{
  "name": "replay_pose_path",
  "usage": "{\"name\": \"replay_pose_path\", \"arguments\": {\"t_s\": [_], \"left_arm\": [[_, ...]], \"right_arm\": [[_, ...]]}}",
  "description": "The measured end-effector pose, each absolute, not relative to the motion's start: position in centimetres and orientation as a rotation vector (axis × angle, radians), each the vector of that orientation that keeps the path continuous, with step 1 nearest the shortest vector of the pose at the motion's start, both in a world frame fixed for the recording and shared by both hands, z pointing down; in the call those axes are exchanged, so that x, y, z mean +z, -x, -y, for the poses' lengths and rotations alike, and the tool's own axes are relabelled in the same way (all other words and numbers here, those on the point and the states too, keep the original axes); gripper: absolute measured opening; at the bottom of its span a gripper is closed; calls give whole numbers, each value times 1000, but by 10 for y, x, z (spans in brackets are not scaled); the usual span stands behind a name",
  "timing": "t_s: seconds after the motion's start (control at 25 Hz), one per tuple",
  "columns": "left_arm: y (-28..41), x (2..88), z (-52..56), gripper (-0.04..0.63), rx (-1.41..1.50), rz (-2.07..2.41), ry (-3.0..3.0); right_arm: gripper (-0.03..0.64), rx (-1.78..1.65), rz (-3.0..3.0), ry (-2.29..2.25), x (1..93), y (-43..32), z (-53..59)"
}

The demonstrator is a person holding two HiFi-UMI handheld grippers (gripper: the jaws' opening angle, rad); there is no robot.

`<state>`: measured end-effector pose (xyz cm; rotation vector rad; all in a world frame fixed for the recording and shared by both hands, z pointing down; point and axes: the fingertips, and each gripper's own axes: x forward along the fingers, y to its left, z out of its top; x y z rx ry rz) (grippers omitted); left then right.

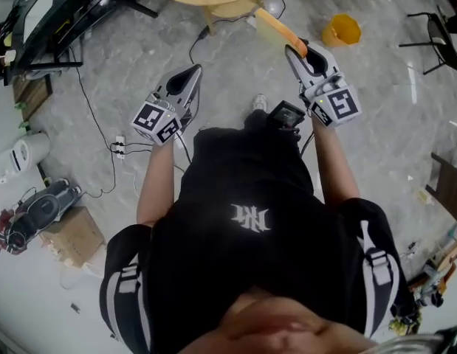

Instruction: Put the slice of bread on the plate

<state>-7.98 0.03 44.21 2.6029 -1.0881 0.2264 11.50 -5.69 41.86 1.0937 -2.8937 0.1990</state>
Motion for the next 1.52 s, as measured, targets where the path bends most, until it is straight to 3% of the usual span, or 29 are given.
{"name": "replay_pose_path", "arguments": {"t_s": [0.2,1.04,1.52], "left_arm": [[38,439,29,6,225,992,-2654],[111,490,290,6,115,842,-2661],[147,539,397,6,55,975,-2421]], "right_arm": [[94,251,2888,-1084,436,-135,111],[94,176,2700,-1151,419,-66,327],[94,601,2632,-967,493,-49,400]]}}
